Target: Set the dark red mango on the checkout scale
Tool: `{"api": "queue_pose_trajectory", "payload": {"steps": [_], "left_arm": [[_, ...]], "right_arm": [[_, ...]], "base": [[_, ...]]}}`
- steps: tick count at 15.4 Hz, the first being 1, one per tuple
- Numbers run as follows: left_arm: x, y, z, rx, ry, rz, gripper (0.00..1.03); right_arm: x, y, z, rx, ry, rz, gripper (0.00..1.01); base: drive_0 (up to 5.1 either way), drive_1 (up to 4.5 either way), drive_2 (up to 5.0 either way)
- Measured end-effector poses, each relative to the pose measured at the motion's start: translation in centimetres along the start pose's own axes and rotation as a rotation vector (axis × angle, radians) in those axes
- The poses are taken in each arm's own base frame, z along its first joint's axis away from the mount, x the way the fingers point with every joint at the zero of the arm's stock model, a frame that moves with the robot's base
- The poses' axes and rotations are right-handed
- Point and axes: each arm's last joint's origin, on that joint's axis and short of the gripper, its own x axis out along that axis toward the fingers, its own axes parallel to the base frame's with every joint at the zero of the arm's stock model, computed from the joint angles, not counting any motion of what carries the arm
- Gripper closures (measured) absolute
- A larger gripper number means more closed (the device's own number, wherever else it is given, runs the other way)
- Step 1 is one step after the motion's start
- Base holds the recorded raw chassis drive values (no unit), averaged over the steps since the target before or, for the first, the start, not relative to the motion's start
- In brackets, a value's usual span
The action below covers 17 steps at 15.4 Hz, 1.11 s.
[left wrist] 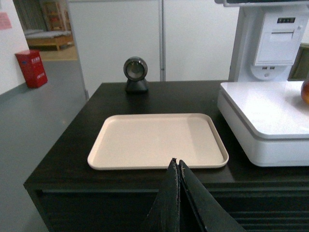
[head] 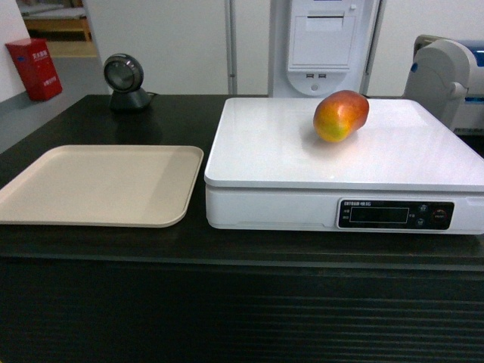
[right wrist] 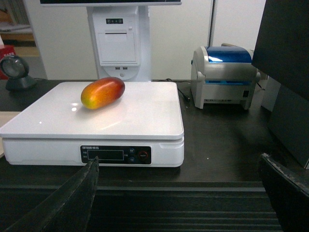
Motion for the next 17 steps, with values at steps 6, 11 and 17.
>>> {"api": "queue_pose_trajectory", "payload": {"steps": [6,11,17], "left_arm": [[0.03,0.0,-0.22,0.0,0.01,0.0,1.01],[0.03,0.0,-0.23,0.0,0.01,0.0,1.01],[0.03,0.0,-0.23,-0.001,0.01,0.0,0.72]], "right_arm": [[0.0,0.0,-0.01,0.0,0.001,-0.001,0.03],[0.0,0.0,-0.01,0.0,0.001,-0.001,0.03],[0.0,0.0,-0.01,0.0,0.001,-0.001,0.03]], "base": [[0.0,0.0,0.0],[0.0,0.0,0.0],[0.0,0.0,0.0]]}}
